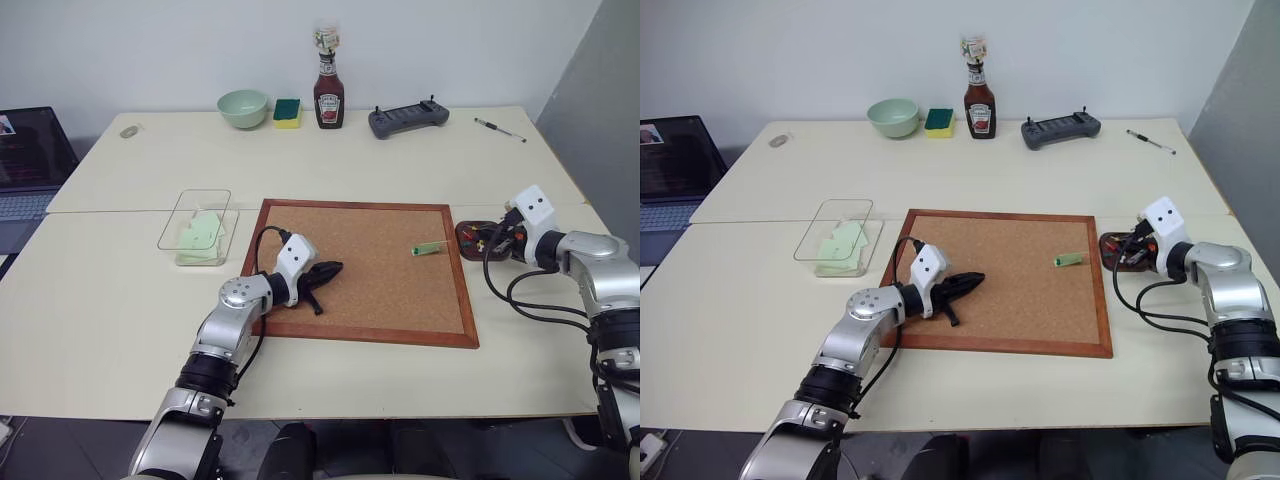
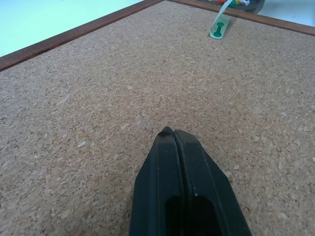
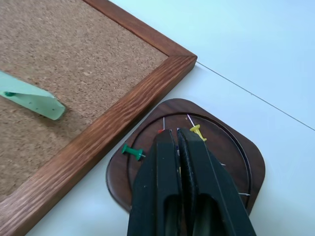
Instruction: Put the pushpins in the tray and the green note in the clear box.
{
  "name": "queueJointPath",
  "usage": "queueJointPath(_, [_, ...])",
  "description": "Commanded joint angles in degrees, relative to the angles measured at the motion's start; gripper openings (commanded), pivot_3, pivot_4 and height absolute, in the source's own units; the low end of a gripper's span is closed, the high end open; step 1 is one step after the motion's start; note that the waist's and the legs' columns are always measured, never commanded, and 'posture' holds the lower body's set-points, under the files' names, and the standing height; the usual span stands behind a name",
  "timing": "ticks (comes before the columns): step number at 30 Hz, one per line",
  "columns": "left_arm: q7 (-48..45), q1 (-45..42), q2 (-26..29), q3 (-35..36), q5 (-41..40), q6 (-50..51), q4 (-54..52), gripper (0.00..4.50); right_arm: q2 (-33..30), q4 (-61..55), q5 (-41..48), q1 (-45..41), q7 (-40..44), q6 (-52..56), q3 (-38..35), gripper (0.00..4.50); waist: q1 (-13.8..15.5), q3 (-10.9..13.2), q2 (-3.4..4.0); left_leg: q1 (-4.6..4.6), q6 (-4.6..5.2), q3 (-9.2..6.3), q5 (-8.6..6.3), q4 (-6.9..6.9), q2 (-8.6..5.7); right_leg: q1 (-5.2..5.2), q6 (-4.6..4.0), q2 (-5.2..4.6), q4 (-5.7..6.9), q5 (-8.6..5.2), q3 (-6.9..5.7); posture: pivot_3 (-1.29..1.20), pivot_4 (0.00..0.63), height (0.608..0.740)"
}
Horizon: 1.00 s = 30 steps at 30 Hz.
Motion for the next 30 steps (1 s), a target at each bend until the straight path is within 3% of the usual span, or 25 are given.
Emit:
queueJointPath(1, [-0.6,3.7,0.0,-3.1,1.9,2.7,2.9,0.0,0.3,1.3,-0.5,-2.2,0.1,-2.1,-0.4,0.74,0.0,0.0,0.0,0.0,0.0,0.01,0.0,0.0,0.0,0.0,0.0,0.0,0.0,0.0,0.01,0.0,0.15,0.74])
queueJointPath(11, [-0.7,4.0,0.3,-3.2,1.9,2.7,2.5,0.0,0.1,-2.0,2.2,-1.2,0.3,-1.3,-3.6,2.8,0.0,0.0,0.01,0.0,0.0,0.01,0.0,0.0,0.0,0.0,0.0,0.0,0.0,0.0,0.01,0.0,0.15,0.74])
queueJointPath(18, [-0.6,4.2,0.4,-3.0,1.8,2.8,2.3,0.0,-3.6,-21.6,9.7,11.8,6.0,7.3,-7.4,2.8,0.1,0.0,0.0,-0.08,0.01,-0.02,-0.01,0.0,0.01,0.0,-0.01,0.0,-0.03,0.0,-0.04,0.0,0.15,0.74])
queueJointPath(23, [-0.8,4.1,0.6,-3.1,1.8,2.8,2.5,0.0,-3.0,-34.4,15.2,19.0,5.3,15.8,-8.5,2.8,-0.2,0.0,0.04,-0.03,0.03,0.06,-0.02,-0.01,0.03,0.02,0.0,-0.01,-0.05,-0.01,0.01,0.0,0.15,0.74])
queueJointPath(30, [-0.9,3.7,0.6,-3.2,1.9,2.7,2.8,0.0,0.1,-41.6,16.7,20.1,3.2,19.6,-4.3,2.8,-0.2,-0.1,-0.02,0.04,0.03,0.07,-0.02,0.01,0.05,0.06,0.02,0.01,-0.02,-0.01,0.01,0.0,0.15,0.74])
